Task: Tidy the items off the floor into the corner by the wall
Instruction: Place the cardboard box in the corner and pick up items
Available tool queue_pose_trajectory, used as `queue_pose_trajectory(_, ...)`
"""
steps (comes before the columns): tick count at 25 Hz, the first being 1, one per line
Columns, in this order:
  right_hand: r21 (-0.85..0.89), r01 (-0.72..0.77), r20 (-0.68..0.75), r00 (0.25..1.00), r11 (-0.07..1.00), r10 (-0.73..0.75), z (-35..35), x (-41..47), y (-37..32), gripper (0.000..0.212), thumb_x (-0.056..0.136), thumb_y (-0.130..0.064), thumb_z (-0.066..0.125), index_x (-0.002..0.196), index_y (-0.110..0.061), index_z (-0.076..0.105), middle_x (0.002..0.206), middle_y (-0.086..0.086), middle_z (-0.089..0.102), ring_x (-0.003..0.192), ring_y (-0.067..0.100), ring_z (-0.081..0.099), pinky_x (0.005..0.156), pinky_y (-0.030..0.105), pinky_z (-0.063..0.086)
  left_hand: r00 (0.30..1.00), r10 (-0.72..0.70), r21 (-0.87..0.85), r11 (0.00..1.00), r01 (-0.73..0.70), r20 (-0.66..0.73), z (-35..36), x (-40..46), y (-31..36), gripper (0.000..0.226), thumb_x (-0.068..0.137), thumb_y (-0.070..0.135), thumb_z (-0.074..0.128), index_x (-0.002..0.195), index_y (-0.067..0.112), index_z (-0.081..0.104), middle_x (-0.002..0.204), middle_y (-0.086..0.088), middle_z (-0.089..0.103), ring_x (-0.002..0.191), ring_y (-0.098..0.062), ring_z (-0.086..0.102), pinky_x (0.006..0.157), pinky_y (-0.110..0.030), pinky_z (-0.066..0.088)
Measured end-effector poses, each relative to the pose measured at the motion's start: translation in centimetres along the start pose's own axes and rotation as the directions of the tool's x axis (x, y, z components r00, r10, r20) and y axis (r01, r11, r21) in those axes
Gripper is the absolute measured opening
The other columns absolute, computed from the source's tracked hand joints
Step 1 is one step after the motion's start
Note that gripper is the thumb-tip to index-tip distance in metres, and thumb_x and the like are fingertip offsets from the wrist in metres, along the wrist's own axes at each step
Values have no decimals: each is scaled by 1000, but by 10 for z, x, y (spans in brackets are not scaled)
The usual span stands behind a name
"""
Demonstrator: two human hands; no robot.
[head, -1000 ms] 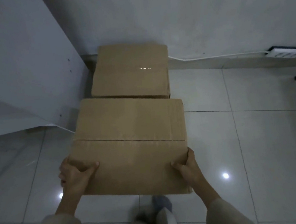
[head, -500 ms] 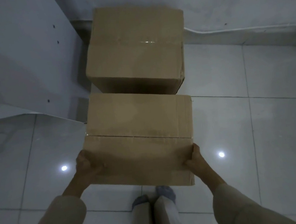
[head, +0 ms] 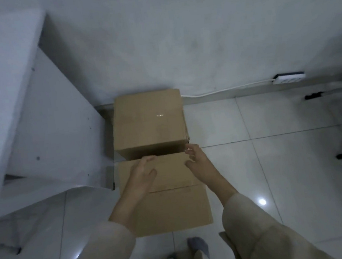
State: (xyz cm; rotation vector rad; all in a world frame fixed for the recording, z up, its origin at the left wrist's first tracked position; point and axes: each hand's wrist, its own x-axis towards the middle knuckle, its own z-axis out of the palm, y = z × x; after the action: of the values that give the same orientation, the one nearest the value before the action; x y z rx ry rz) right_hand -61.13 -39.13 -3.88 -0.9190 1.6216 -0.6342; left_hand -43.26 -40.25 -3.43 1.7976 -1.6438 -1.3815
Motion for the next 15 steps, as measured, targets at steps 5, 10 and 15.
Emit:
queue_pose_trajectory(5,92,98,-179,981,991,-80,-22,-89,-55,43,91,2,43,130,-16,40,119,-2,49,118,15,47,94,26,41,977,204,-22,979,-202,65,-38,-29,69,25,90,11,52,109,27,51,123,-3,53,115,-18,48,94,-28,40)
queue_pose_trajectory(10,211,92,-481,877,973,22,-3,-197,-56,38,91,-1,45,128,-12,44,127,10,50,113,23,50,86,26,41,880,297,0,947,-320,371,-54,-94,84,24,92,10,46,110,24,52,115,5,53,107,-10,49,68,-6,38)
queue_pose_trajectory(15,350,131,-679,717,928,155,42,-312,-29,36,91,-4,45,125,-16,47,124,6,52,104,17,53,74,16,42,681,364,16,875,-483,635,-51,-170,94,30,92,6,42,115,21,52,114,6,53,111,-12,49,85,-17,39)
